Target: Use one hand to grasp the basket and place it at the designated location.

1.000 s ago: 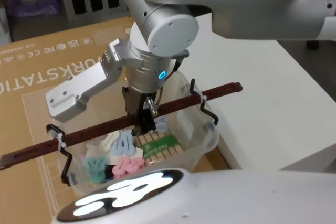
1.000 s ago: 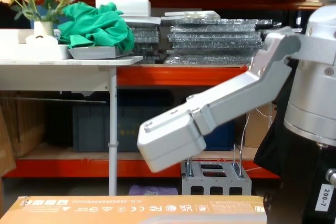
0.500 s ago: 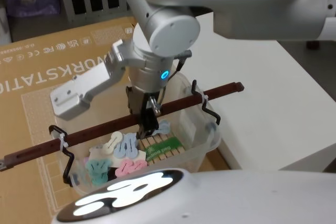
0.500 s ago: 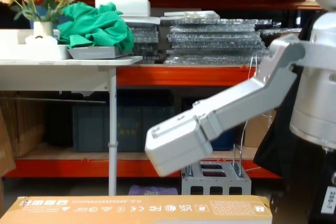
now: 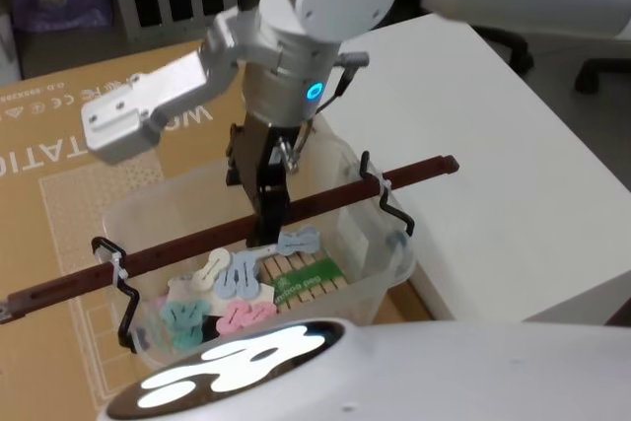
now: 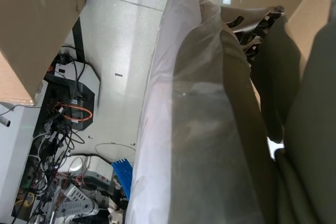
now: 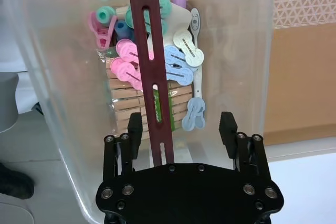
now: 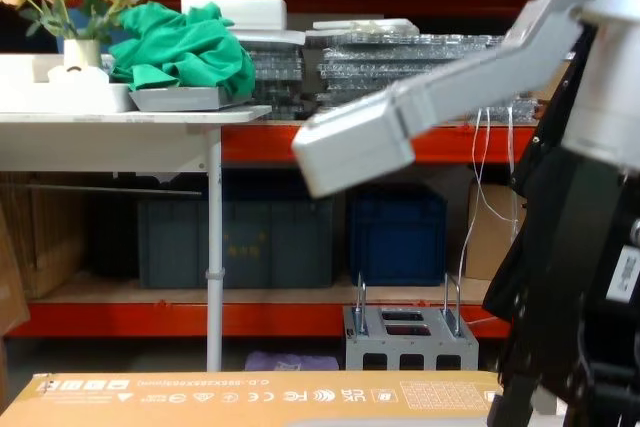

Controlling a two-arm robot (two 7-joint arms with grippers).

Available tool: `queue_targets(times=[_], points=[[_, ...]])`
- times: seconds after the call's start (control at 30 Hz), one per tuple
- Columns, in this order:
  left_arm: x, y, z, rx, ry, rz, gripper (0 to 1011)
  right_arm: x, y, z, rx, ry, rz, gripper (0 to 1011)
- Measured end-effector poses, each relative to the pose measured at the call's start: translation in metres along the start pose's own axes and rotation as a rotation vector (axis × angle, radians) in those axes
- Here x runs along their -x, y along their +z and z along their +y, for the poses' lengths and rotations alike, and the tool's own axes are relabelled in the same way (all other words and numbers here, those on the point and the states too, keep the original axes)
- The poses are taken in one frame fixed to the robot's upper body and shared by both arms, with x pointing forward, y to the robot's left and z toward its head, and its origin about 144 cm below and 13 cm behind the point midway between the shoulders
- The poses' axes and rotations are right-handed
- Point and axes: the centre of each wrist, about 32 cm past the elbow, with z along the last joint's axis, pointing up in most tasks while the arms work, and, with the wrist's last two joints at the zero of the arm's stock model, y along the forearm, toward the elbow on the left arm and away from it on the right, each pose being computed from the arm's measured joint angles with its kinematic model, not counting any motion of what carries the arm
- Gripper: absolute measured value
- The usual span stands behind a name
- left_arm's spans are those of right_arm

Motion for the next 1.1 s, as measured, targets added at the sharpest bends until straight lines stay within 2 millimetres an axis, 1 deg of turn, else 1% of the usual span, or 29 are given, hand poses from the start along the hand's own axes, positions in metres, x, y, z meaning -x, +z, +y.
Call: queue_targets(times=[0.07, 0.1, 0.13, 0.2, 0.23, 0.33, 0.43, 0.47, 0.5, 0.77, 1.0, 1.1], points=[[0.0, 0.0, 0.0, 0.0, 0.0, 0.0, 0, 0.002, -0.001, -0.005, -0.003, -0.012, 0.003, 908], [0.0, 0.0, 0.0, 0.0, 0.0, 0.0, 0, 0.002, -0.001, -0.007, -0.004, -0.015, 0.003, 924], [0.0, 0.0, 0.0, 0.0, 0.0, 0.0, 0, 0.004, -0.001, -0.011, -0.006, -0.022, 0.004, 969], [0.0, 0.0, 0.0, 0.0, 0.0, 0.0, 0, 0.006, -0.001, -0.018, -0.008, -0.037, 0.006, 1001], [0.0, 0.0, 0.0, 0.0, 0.0, 0.0, 0, 0.006, -0.001, -0.018, -0.008, -0.037, 0.006, 1001], [0.0, 0.0, 0.0, 0.0, 0.0, 0.0, 0, 0.011, -0.002, -0.027, -0.008, -0.054, 0.01, 1001], [0.0, 0.0, 0.0, 0.0, 0.0, 0.0, 0, 0.019, -0.003, -0.041, -0.004, -0.081, 0.019, 1000], [0.0, 0.0, 0.0, 0.0, 0.0, 0.0, 0, 0.019, -0.003, -0.041, -0.004, -0.081, 0.019, 1000], [0.0, 0.0, 0.0, 0.0, 0.0, 0.0, 0, 0.022, -0.005, -0.047, -0.003, -0.094, 0.024, 1001], [0.0, 0.0, 0.0, 0.0, 0.0, 0.0, 0, 0.039, -0.01, -0.071, 0.002, -0.148, 0.042, 1000], [0.0, 0.0, 0.0, 0.0, 0.0, 0.0, 0, 0.046, -0.008, -0.084, 0.005, -0.178, 0.036, 1001], [0.0, 0.0, 0.0, 0.0, 0.0, 0.0, 0, 0.046, -0.007, -0.085, 0.006, -0.182, 0.031, 1001]])
